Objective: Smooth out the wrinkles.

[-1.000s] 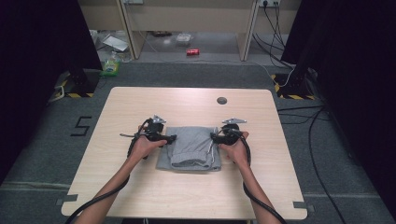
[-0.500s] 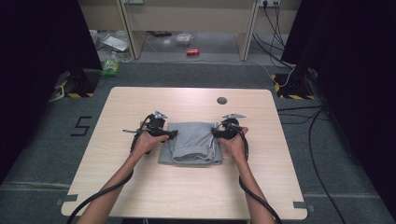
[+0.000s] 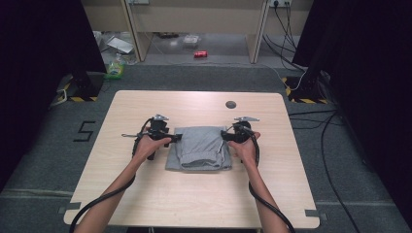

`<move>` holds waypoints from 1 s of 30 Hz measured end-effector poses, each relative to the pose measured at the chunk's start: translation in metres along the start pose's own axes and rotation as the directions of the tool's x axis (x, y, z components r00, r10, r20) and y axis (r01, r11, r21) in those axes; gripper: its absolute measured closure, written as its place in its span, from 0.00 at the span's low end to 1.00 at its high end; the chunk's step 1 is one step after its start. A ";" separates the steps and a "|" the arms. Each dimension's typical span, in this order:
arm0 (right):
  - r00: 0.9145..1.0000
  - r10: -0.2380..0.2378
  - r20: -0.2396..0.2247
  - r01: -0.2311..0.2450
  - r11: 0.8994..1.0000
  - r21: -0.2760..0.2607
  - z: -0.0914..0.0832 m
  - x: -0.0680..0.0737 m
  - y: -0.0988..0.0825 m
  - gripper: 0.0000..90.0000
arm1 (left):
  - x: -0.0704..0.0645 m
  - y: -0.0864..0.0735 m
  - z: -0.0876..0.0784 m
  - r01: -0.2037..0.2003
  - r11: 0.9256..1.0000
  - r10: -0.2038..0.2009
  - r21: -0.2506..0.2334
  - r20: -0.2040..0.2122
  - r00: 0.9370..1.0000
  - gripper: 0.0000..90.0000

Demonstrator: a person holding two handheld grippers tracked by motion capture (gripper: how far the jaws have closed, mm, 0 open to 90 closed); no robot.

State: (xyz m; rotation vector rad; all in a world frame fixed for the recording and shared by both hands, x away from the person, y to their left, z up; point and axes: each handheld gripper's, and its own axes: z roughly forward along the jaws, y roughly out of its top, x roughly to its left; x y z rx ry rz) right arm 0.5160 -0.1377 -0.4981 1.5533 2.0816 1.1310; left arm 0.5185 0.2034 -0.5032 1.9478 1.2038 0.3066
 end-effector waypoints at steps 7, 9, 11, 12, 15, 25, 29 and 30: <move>0.998 -0.054 -0.018 0.053 0.998 -0.038 -0.026 0.011 0.000 0.37 | -0.002 -0.010 -0.020 -0.012 1.000 0.012 0.005 0.006 1.000 0.28; 0.997 -0.080 -0.018 0.080 0.996 -0.047 -0.033 0.014 -0.001 0.37 | -0.003 -0.013 -0.023 0.002 1.000 -0.002 -0.005 0.018 1.000 0.28; 0.995 -0.095 -0.018 0.094 0.994 -0.048 -0.037 0.016 -0.003 0.37 | -0.005 -0.016 -0.026 0.000 1.000 0.000 -0.010 0.028 1.000 0.28; 0.995 -0.098 -0.023 0.097 0.994 -0.046 -0.038 0.016 -0.004 0.37 | -0.006 -0.017 -0.028 -0.002 1.000 0.002 -0.015 0.028 1.000 0.28; 0.995 -0.094 -0.032 0.093 0.995 -0.044 -0.040 0.016 -0.005 0.37 | -0.010 -0.019 -0.035 -0.006 0.999 0.007 -0.031 0.036 0.999 0.28; 0.995 -0.088 -0.053 0.085 0.995 -0.050 -0.041 0.023 -0.007 0.36 | -0.022 -0.029 -0.052 -0.070 0.995 0.074 -0.067 0.049 0.996 0.28; 0.991 -0.120 -0.052 0.117 0.992 -0.048 -0.044 0.028 -0.010 0.36 | -0.026 -0.033 -0.059 -0.090 0.993 0.094 -0.071 0.060 0.994 0.27; 0.991 -0.126 -0.051 0.124 0.991 -0.047 -0.045 0.029 -0.011 0.36 | -0.027 -0.033 -0.061 -0.094 0.993 0.099 -0.075 0.061 0.993 0.27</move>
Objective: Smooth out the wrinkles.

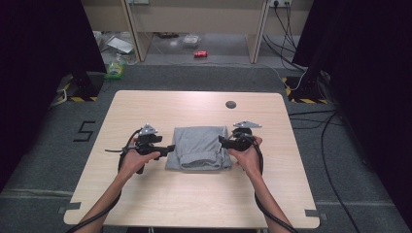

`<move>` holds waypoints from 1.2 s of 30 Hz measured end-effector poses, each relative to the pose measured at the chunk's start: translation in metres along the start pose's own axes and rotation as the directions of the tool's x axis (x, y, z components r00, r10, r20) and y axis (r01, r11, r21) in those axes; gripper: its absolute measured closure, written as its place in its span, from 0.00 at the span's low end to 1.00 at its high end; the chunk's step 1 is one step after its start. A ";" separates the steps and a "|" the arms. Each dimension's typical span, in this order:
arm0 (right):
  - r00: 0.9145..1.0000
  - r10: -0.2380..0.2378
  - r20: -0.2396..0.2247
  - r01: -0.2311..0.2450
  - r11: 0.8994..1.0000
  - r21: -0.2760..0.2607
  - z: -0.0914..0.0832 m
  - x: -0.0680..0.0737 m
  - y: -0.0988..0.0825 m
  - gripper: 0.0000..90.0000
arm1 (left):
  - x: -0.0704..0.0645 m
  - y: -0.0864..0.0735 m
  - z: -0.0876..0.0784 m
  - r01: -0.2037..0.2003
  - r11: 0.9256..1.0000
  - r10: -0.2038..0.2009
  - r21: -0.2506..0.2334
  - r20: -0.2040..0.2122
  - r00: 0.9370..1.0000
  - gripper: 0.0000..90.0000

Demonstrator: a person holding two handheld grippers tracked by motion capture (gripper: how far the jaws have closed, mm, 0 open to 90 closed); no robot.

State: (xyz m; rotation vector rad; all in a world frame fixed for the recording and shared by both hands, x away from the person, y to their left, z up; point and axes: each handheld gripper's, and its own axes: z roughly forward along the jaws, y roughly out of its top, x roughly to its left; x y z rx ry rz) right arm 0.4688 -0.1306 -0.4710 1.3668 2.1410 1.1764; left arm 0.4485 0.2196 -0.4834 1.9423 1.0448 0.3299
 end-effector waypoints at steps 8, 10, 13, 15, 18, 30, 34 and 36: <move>1.000 -0.016 -0.016 0.015 1.000 -0.011 -0.013 0.005 -0.002 0.35 | -0.008 -0.002 -0.007 -0.009 1.000 0.010 -0.008 0.024 1.000 0.26; 1.000 -0.019 -0.023 0.019 1.000 -0.007 -0.015 0.007 -0.004 0.35 | -0.010 -0.005 -0.007 -0.008 1.000 0.008 -0.001 0.034 0.999 0.25; 0.999 -0.026 -0.034 0.025 1.000 -0.011 -0.019 0.009 -0.004 0.35 | -0.013 -0.008 -0.009 -0.017 1.000 0.016 0.003 0.046 0.999 0.24; 0.999 -0.030 -0.036 0.030 0.999 -0.016 -0.020 0.011 -0.005 0.35 | -0.013 -0.009 -0.012 -0.015 1.000 0.015 -0.012 0.045 0.999 0.24; 0.999 -0.032 -0.038 0.031 0.999 -0.014 -0.020 0.013 -0.006 0.35 | -0.011 -0.010 -0.014 -0.010 1.000 0.010 -0.017 0.038 0.999 0.24; 0.998 -0.048 -0.051 0.048 0.999 -0.015 -0.029 0.020 -0.012 0.35 | -0.017 -0.022 -0.024 -0.012 1.000 0.013 -0.023 0.049 0.999 0.21; 0.997 -0.055 -0.056 0.054 0.998 -0.016 -0.033 0.022 -0.016 0.33 | -0.017 -0.027 -0.027 -0.016 1.000 0.017 -0.020 0.050 0.999 0.20; 0.996 -0.057 -0.063 0.055 0.998 -0.022 -0.035 0.022 -0.018 0.32 | -0.017 -0.029 -0.029 -0.018 1.000 0.019 -0.020 0.049 0.999 0.20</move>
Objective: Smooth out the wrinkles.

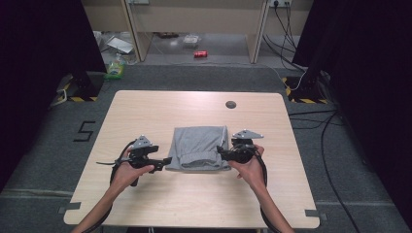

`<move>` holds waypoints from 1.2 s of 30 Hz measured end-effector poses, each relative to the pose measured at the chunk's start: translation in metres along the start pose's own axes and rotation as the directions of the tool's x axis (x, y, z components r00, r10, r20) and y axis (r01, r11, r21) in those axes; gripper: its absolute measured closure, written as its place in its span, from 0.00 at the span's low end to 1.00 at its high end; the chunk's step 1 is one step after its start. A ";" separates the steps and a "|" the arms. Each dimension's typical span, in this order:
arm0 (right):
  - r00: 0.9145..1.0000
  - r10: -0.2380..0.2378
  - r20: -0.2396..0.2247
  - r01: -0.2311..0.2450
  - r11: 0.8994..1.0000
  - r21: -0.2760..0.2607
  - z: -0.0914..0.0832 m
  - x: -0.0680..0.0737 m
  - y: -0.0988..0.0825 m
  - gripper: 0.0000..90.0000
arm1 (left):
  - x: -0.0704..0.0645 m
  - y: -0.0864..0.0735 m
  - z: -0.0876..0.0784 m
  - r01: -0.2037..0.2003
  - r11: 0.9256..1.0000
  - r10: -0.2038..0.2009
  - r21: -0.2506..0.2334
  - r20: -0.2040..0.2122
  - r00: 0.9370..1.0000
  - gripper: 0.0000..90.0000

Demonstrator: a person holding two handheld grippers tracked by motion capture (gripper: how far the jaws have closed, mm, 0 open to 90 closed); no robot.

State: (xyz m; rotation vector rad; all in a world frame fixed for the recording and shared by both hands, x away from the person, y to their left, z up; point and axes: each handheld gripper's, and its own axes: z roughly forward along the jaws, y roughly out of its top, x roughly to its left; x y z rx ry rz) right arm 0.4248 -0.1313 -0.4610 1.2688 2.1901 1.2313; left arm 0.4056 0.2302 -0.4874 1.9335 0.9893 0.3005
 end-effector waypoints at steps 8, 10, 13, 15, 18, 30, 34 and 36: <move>1.000 0.003 0.003 -0.003 1.000 0.000 -0.007 0.002 -0.007 0.29 | -0.001 -0.010 -0.008 -0.002 1.000 0.002 0.005 -0.001 1.000 0.19; 1.000 0.003 0.007 -0.003 1.000 0.005 -0.008 0.003 -0.010 0.29 | -0.002 -0.012 -0.011 -0.004 1.000 0.004 0.004 0.001 1.000 0.19; 1.000 0.002 0.007 -0.002 1.000 0.010 -0.009 0.004 -0.013 0.29 | -0.004 -0.016 -0.013 -0.008 1.000 0.008 0.004 0.002 1.000 0.19; 1.000 0.000 0.006 0.000 1.000 0.012 -0.011 0.005 -0.015 0.29 | -0.006 -0.017 -0.014 -0.007 1.000 0.007 0.005 0.006 1.000 0.19; 1.000 0.003 0.003 -0.003 1.000 0.017 -0.012 0.007 -0.018 0.29 | -0.009 -0.020 -0.015 -0.002 1.000 0.002 0.000 0.014 1.000 0.18; 1.000 -0.001 0.003 0.001 0.999 0.040 -0.018 0.009 -0.038 0.27 | -0.025 -0.025 -0.008 -0.047 0.999 0.046 0.027 0.037 0.998 0.17; 1.000 -0.004 0.009 0.003 0.999 0.054 -0.019 0.008 -0.045 0.27 | -0.031 -0.030 -0.006 -0.070 0.997 0.069 0.042 0.038 0.997 0.17; 1.000 0.002 0.008 -0.002 0.998 0.062 -0.020 0.009 -0.048 0.27 | -0.033 -0.033 -0.005 -0.074 0.996 0.072 0.051 0.042 0.997 0.17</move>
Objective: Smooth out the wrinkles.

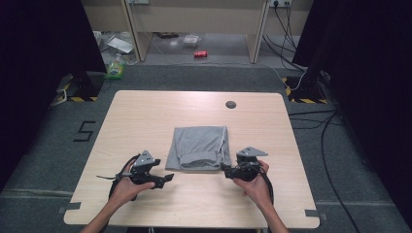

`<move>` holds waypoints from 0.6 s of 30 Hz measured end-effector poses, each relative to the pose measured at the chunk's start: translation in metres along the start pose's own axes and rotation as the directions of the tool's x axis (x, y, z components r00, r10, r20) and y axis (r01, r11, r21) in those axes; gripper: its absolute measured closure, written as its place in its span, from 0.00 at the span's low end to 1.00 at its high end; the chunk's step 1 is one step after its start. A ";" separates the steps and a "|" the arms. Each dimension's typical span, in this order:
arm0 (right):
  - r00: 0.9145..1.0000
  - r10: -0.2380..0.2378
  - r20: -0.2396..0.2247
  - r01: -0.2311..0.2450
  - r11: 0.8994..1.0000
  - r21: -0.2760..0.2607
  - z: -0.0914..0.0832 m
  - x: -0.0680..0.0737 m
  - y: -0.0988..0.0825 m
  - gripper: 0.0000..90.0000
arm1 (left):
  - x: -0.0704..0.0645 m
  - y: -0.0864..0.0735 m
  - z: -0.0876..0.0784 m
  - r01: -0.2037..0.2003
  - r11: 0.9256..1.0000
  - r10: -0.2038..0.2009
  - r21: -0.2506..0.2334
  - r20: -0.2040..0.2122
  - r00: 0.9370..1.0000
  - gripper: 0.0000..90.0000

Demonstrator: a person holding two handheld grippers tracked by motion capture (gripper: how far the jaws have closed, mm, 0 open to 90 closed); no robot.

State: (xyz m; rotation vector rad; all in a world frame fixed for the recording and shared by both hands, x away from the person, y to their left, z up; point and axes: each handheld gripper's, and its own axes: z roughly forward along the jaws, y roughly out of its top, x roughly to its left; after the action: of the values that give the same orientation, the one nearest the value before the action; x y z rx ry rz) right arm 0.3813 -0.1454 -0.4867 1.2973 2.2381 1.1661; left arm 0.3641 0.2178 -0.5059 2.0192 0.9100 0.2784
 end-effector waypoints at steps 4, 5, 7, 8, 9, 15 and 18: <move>1.000 -0.006 -0.003 0.006 1.000 0.010 -0.003 0.002 -0.005 0.26 | 0.001 -0.007 0.003 0.005 1.000 -0.005 0.007 -0.009 1.000 0.17; 1.000 -0.012 -0.003 0.012 1.000 0.012 -0.004 0.002 -0.007 0.26 | 0.001 -0.008 0.003 0.007 1.000 -0.007 0.010 -0.009 1.000 0.17; 1.000 -0.010 -0.004 0.010 1.000 0.019 -0.005 0.003 -0.010 0.26 | 0.000 -0.012 0.002 0.004 1.000 -0.004 0.019 -0.003 1.000 0.17; 1.000 -0.007 -0.005 0.007 1.000 0.024 -0.007 0.004 -0.012 0.26 | -0.001 -0.014 0.002 0.001 1.000 -0.001 0.021 -0.003 1.000 0.17; 1.000 -0.015 -0.006 0.015 1.000 0.023 -0.007 0.004 -0.013 0.26 | -0.002 -0.017 0.001 -0.004 1.000 0.004 0.025 -0.006 1.000 0.17; 1.000 -0.023 -0.003 0.023 0.999 0.033 -0.014 0.007 -0.021 0.25 | -0.006 -0.025 -0.007 -0.013 0.999 0.013 0.030 -0.011 1.000 0.17; 0.999 -0.034 -0.005 0.034 0.999 0.039 -0.017 0.008 -0.026 0.24 | -0.010 -0.028 -0.012 -0.024 0.999 0.025 0.037 -0.006 1.000 0.17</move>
State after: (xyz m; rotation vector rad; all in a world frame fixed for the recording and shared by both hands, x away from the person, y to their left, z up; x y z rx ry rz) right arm 0.3518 -0.1537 -0.4947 1.2674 2.2884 1.1194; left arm 0.3373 0.2282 -0.5200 2.0656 0.9010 0.2839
